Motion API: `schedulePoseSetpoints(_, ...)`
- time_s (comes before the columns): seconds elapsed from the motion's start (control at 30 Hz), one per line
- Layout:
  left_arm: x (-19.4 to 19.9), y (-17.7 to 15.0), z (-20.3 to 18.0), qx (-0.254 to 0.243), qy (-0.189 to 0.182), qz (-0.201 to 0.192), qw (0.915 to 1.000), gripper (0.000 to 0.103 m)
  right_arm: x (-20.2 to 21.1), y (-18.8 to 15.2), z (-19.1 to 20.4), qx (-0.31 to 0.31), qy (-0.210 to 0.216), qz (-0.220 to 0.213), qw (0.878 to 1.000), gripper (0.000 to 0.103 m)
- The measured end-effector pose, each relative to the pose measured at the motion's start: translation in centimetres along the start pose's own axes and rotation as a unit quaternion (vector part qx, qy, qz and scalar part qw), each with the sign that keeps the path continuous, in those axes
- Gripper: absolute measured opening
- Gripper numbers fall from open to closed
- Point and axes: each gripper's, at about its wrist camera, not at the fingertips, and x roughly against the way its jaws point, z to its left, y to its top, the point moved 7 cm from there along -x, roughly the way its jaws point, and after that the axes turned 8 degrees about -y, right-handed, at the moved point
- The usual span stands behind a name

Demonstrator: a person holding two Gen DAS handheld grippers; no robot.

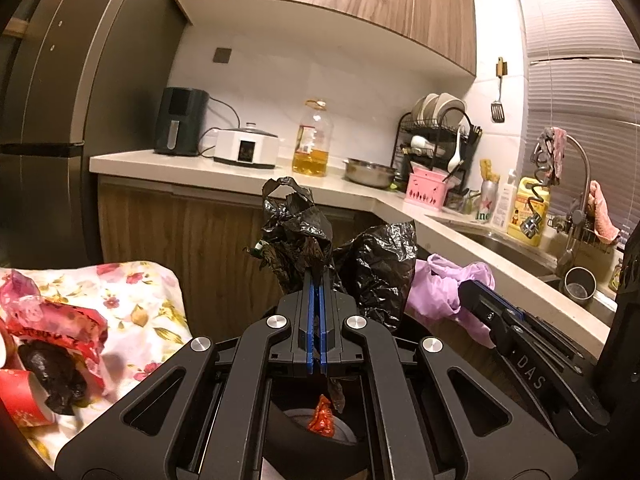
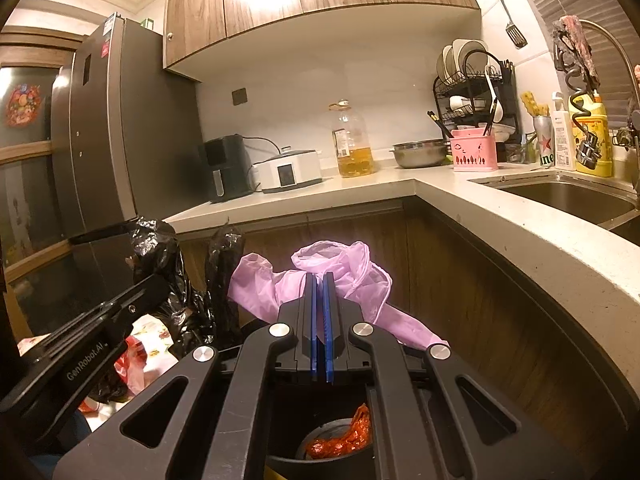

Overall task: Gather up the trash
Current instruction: 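Open both grippers to drop the black bags and purple glove into the bin, then move both open grippers back toward the trash on the table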

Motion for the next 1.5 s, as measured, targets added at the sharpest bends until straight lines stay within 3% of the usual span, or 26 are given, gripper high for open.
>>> schedulePoseSetpoints(0.73,-2.9,-1.8,-0.3,0.01,-0.023,0.026,0.9993,0.002,-1.4,-0.9,-0.3,-0.006,0.009,0.017,1.0,0.008)
schedulePoseSetpoints(0.87,-3.1,-2.1,-0.4,0.01,-0.028,0.033,0.999,0.008,-1.4,-0.9,-0.4,-0.009,0.007,0.018,1.0,0.02)
schedulePoseSetpoints(0.97,-3.2,-2.4,-0.3,0.009,-0.025,0.036,0.999,0.025,-1.3,-1.0,-0.5,-0.012,0.006,0.018,1.0,0.026)
schedulePoseSetpoints(1.03,-3.0,-2.4,-0.1,0.012,-0.023,0.034,0.9991,0.044,-1.3,-1.1,-0.5,-0.013,0.004,0.019,1.0,0.028)
schedulePoseSetpoints(1.33,-1.0,-2.6,1.7,0.029,0.007,0.029,0.9992,0.071,-0.3,-1.5,-0.4,-0.012,-0.001,0.023,1.0,0.05)
schedulePoseSetpoints(1.5,1.5,-2.7,3.3,0.047,0.034,0.025,0.998,0.079,0.8,-1.8,0.2,-0.008,0.004,0.022,1.0,0.066)
